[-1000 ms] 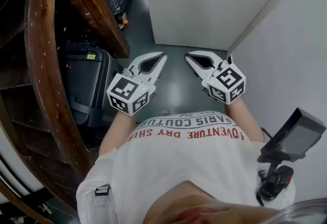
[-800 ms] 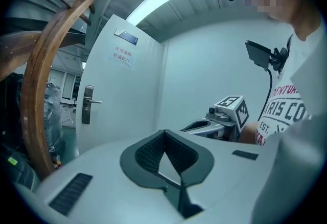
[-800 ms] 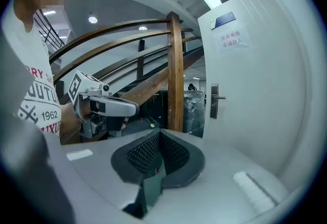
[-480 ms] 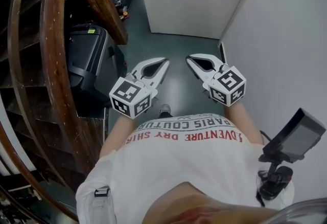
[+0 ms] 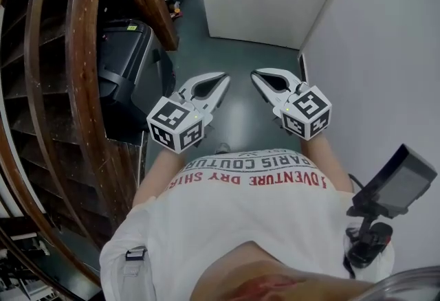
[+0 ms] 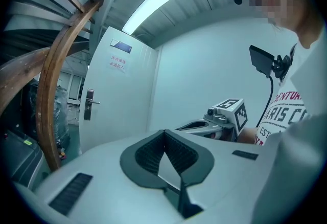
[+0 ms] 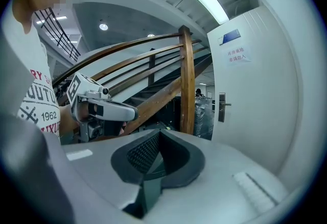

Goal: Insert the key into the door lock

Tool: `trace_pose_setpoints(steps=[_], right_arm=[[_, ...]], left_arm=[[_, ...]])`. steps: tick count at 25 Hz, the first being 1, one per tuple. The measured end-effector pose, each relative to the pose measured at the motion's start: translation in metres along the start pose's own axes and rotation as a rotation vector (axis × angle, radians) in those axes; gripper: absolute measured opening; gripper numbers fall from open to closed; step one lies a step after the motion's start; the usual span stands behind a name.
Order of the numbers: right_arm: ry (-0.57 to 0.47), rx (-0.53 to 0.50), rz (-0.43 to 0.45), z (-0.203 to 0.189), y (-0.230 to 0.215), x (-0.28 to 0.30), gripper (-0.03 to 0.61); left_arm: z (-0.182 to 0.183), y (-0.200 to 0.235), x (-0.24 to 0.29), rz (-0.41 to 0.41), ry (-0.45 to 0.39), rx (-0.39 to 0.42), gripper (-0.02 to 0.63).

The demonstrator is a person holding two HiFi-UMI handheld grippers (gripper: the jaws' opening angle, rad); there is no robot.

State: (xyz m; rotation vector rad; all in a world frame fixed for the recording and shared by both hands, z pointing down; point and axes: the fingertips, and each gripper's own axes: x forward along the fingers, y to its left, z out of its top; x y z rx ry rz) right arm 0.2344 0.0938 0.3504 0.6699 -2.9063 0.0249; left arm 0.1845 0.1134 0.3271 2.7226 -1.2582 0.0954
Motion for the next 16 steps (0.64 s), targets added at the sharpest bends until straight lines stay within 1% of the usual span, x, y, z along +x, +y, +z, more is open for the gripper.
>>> trace_pose_setpoints(steps=[8,16], right_arm=[[-0.011,-0.018,0.003,0.006,0.005,-0.009,0.002],[-0.009,-0.017,-0.001,0.009,0.005,-0.014,0.002]], left_arm=[[0.009,-0.012,-0.001,0.001,-0.003,0.028,0.002],[0.009,-0.016,-0.001,-0.006,0.005,0.031,0.002]])
